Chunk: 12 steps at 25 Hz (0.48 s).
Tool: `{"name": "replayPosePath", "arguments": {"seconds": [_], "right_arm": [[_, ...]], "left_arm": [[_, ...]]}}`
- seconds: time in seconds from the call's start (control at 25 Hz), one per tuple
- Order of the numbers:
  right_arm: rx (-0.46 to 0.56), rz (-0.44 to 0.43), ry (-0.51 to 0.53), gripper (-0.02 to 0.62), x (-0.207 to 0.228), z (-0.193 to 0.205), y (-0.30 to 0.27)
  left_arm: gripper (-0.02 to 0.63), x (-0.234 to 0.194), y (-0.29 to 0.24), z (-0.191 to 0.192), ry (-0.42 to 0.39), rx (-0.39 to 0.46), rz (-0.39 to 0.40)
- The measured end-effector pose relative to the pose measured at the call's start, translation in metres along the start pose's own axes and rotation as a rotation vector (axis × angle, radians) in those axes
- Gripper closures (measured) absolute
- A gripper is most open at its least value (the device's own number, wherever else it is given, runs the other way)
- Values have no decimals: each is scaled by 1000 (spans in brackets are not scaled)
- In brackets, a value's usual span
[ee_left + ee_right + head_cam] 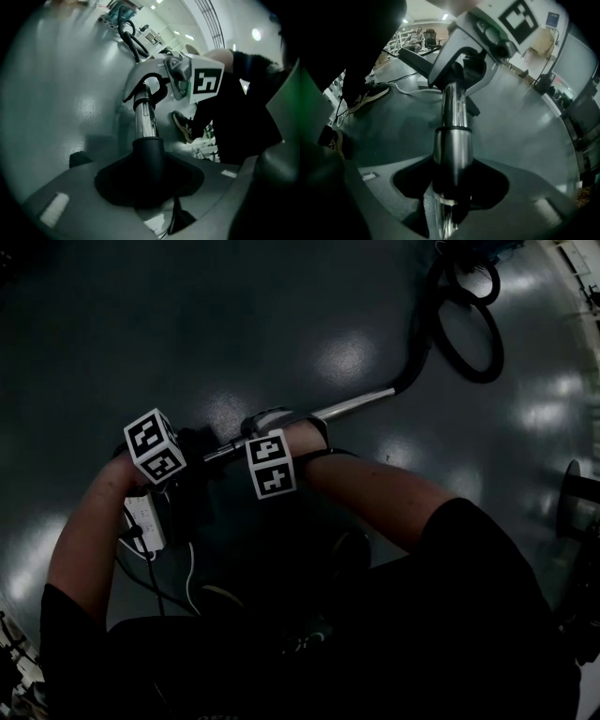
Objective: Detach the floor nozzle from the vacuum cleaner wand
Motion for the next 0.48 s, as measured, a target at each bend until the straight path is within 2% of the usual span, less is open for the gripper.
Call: {"name": "replayPosePath", "arguments": {"seconds": [0.2,0.32,0.4,0.44,0.48], "right_arm": [[14,-122,-42,397,0,-5,11],[8,-187,-75,402,0,-10,16],[-2,-194,-91,405,2,-11,18],[-9,-187,-95,407,3,-12,18],[-15,-175,-96,408,3,-12,18]], "left_arm": [[445,27,2,-7,-161,-102,-397],[456,40,-7,-1,-267,-212,-647],[452,42,-13,2,-369,-322,-829],[449,41,-14,2,-406,-356,-892],[446,40,-15,2,-418,-356,-919]]}}
Point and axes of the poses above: the fingertips, and each gripper's own axes: y backward along the fingers, x to its right, z out of its underside, the point moved 8 cm from there along y, backward along the fingers, and after that the axes turned 8 degrees about -y, right-handed, at the moved point
